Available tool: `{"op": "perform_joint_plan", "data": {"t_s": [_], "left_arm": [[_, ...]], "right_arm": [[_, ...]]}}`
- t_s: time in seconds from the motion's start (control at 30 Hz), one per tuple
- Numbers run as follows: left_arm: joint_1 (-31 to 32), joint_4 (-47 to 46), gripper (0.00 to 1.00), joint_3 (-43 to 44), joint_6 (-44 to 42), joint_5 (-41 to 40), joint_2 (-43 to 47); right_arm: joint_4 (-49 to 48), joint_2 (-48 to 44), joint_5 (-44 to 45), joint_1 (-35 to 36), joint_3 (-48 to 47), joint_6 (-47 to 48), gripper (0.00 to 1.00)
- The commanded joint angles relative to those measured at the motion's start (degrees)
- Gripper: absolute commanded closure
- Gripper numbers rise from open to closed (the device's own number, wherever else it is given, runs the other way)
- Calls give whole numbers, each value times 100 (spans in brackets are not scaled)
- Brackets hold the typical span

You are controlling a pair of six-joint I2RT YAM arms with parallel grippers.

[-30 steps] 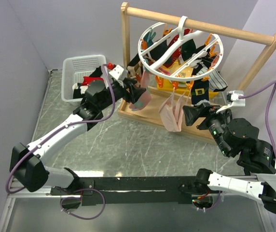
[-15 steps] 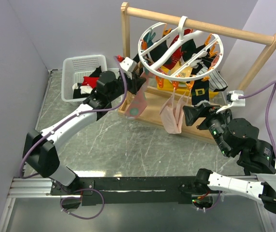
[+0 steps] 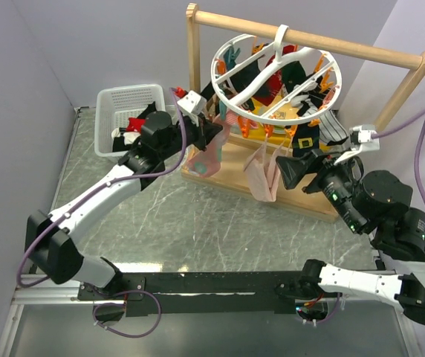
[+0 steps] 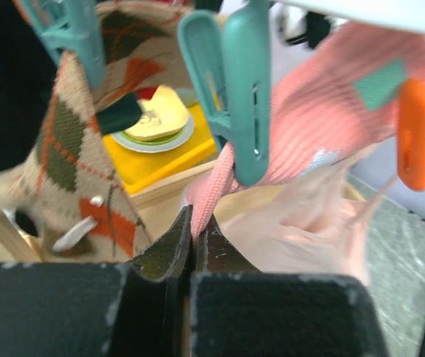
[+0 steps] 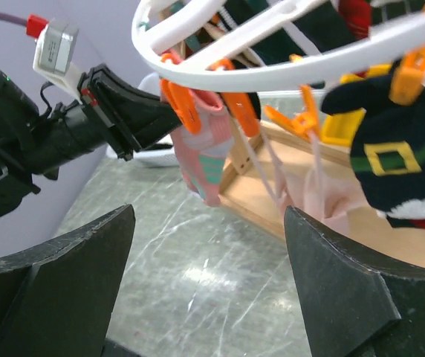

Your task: Remove the socks clipped to the hanger

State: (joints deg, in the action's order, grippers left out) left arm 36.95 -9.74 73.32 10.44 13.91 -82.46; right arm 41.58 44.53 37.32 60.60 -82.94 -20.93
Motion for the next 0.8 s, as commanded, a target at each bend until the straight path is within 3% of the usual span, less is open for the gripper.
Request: {"op": "perform_joint_plan", "data": {"t_s": [0.0, 0.47, 0.77], "left_arm": [[137, 182, 99, 24, 152, 235, 485], [1068, 806, 99, 446, 90, -362, 555], [1428, 1176, 99, 815, 248, -485, 371]], "right_arm": [[130, 581, -462, 22, -661, 72, 12], [832, 2050, -1632, 31, -2551, -306, 16], [711, 1884, -1315, -92, -2034, -395, 17]]}}
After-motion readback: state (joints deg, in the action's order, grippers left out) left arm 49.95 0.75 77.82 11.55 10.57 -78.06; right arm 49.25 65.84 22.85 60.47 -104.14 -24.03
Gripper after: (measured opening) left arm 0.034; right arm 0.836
